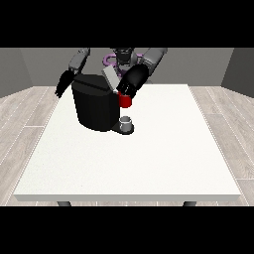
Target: Insert the coffee pod into the coffee machine and close the lid
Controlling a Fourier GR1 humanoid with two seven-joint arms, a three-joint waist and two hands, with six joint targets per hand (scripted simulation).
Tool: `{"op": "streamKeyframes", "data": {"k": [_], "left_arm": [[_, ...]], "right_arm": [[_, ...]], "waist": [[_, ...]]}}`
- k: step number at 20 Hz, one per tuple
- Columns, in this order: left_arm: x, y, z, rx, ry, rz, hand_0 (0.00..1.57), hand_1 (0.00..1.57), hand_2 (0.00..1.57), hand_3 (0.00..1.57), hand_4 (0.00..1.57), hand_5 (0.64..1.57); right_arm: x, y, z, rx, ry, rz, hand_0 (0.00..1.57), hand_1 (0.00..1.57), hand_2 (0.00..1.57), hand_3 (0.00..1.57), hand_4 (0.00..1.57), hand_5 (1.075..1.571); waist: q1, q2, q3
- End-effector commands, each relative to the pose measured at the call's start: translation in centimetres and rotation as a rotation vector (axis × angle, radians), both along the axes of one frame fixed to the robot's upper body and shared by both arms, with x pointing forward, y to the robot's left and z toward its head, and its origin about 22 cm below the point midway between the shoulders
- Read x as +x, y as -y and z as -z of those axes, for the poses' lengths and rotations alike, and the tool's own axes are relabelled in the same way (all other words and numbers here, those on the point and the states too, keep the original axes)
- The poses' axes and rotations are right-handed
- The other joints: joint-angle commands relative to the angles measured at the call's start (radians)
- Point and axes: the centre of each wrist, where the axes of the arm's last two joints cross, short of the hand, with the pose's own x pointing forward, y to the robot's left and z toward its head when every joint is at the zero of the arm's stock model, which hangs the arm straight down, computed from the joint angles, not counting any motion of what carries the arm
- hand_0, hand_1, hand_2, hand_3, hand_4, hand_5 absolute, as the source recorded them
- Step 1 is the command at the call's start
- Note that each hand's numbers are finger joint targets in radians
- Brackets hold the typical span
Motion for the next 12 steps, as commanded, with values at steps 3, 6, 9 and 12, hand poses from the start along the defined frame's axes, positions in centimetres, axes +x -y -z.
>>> {"op": "streamKeyframes", "data": {"k": [3,6,9,12], "left_arm": [[0.0,0.3,0.2,0.053,0.002,0.031,1.14,1.14,1.15,1.0,0.0,1.571],[0.2,0.0,0.4,-0.004,0.018,-0.01,1.12,1.12,1.14,0.98,0.0,1.571],[0.1,1.2,-1.2,-0.021,0.072,0.002,1.14,1.14,1.14,0.96,0.0,1.571],[-0.3,-0.1,-2.5,-0.03,0.158,0.039,1.25,1.25,1.21,0.96,0.0,1.571]], "right_arm": [[0.7,1.1,0.2,0.029,-0.025,0.045,0.0,0.0,0.0,0.0,0.0,1.571],[0.2,0.3,0.0,0.003,0.015,0.006,0.0,0.0,0.0,0.0,0.0,1.571],[0.4,0.6,0.3,0.018,0.027,-0.008,0.0,0.0,0.0,0.0,0.04,1.571],[0.9,0.0,-1.0,-0.006,0.05,0.008,0.0,0.0,0.0,0.0,0.14,1.571]], "waist": [[0.047,0.01,0.0],[0.0,0.028,-0.0001],[-0.01,0.043,0.0002],[0.011,0.079,-0.0002]]}}
